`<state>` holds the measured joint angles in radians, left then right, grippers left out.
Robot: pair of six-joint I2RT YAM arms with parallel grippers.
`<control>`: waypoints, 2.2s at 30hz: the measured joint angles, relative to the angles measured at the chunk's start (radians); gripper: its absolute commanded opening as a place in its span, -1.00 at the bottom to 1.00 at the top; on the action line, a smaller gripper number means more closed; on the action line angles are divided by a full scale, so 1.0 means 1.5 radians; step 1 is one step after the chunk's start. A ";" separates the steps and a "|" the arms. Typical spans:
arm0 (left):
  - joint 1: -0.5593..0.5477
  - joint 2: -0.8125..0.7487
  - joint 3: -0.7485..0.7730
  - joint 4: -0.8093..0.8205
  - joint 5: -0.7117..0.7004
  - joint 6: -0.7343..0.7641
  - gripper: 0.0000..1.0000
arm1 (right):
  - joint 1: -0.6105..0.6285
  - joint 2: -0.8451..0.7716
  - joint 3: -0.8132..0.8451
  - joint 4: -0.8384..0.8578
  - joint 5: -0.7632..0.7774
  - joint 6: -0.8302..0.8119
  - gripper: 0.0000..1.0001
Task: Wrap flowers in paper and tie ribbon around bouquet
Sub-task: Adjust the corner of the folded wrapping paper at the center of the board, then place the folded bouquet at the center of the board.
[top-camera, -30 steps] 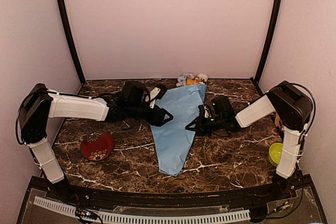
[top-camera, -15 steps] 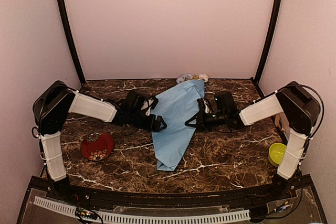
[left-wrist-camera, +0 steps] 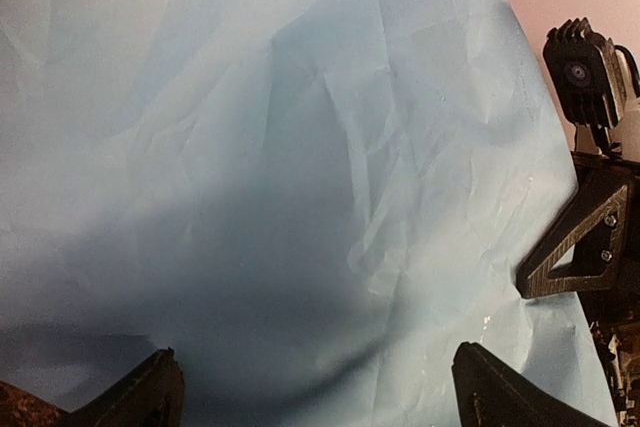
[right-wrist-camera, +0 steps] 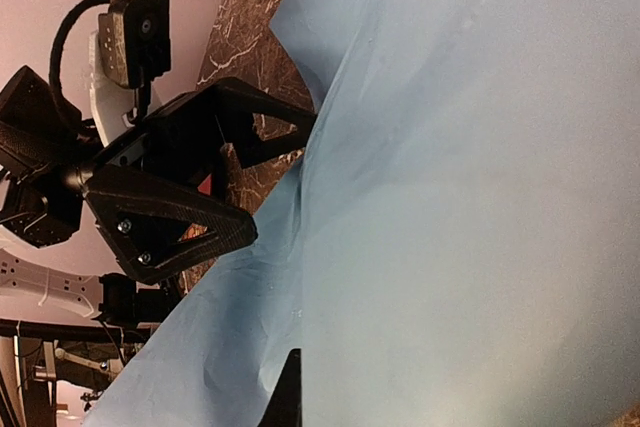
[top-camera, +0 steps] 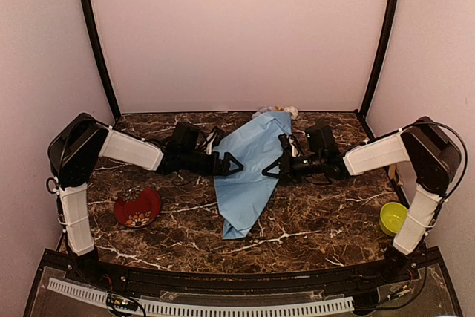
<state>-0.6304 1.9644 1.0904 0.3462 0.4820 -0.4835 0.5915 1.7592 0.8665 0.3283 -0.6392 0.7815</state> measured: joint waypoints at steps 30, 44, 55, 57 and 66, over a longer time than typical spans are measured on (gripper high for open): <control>0.034 0.097 0.007 0.244 0.182 -0.306 0.98 | 0.003 -0.056 -0.014 -0.014 -0.038 -0.049 -1.00; 0.013 0.085 -0.066 0.355 0.200 -0.382 0.98 | 0.003 -0.056 -0.013 -0.035 -0.020 -0.067 -1.00; -0.081 -0.010 0.035 -0.038 0.002 0.022 0.95 | -0.007 -0.054 -0.027 -0.070 0.015 -0.079 -0.94; -0.089 -0.009 0.035 -0.080 -0.022 0.070 0.93 | -0.014 -0.050 -0.027 -0.083 0.020 -0.088 -0.87; -0.156 -0.001 0.038 -0.186 -0.137 0.228 0.97 | -0.048 -0.037 -0.029 -0.149 0.048 -0.125 -0.18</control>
<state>-0.8646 1.9633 1.1481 0.0677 0.2764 -0.1421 0.5201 1.7031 0.8230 0.1047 -0.5671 0.5938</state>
